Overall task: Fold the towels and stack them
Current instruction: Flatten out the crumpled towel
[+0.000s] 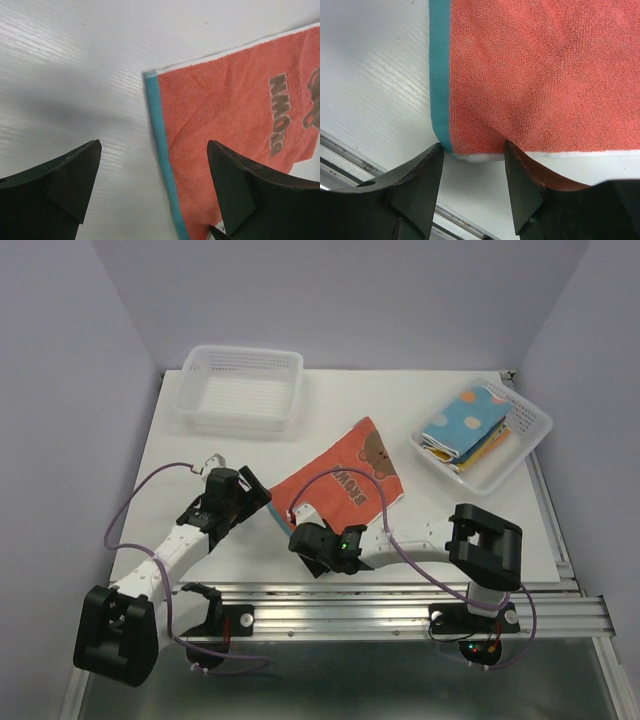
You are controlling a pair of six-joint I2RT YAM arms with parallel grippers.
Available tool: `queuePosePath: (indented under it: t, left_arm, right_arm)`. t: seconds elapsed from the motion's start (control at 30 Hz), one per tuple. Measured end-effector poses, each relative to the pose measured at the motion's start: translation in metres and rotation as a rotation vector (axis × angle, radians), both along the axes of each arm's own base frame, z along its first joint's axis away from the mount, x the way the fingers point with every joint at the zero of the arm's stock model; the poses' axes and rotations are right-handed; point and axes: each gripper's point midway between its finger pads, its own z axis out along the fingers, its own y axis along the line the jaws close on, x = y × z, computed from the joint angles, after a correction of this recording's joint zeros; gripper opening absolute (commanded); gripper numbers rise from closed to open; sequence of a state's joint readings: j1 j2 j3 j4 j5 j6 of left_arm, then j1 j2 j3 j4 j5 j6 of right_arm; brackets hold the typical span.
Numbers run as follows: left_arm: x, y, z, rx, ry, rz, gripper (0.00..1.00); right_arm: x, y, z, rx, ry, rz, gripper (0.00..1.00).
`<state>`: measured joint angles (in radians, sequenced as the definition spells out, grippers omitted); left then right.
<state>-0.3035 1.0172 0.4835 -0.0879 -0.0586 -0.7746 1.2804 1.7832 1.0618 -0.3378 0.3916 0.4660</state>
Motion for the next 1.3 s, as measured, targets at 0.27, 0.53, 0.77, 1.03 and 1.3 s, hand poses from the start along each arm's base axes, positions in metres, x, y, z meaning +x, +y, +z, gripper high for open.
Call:
queuePosePath:
  t: [0.27,0.53,0.77,1.03,1.3]
  left_arm:
    - [0.002,-0.003,-0.024,0.012,0.07,-0.012,0.89]
    - [0.016,-0.006,-0.04,0.024,0.1,-0.005,0.8]
    - [0.041,-0.01,-0.043,0.035,0.09,0.01,0.62]
    - [0.054,-0.011,-0.05,0.051,0.089,0.015,0.24]
    - [0.054,-0.011,-0.053,0.062,0.097,0.004,0.0]
  right_arm:
    - [-0.002,-0.009,0.002,-0.041,-0.023,0.0,0.57]
    - [-0.003,-0.01,0.002,-0.055,-0.038,0.014,0.57]
    - [-0.003,-0.01,0.003,-0.08,-0.065,0.052,0.57]
    - [0.003,0.002,0.009,-0.067,-0.116,0.136,0.57]
    - [0.005,0.022,0.015,-0.011,-0.151,0.219,0.56]
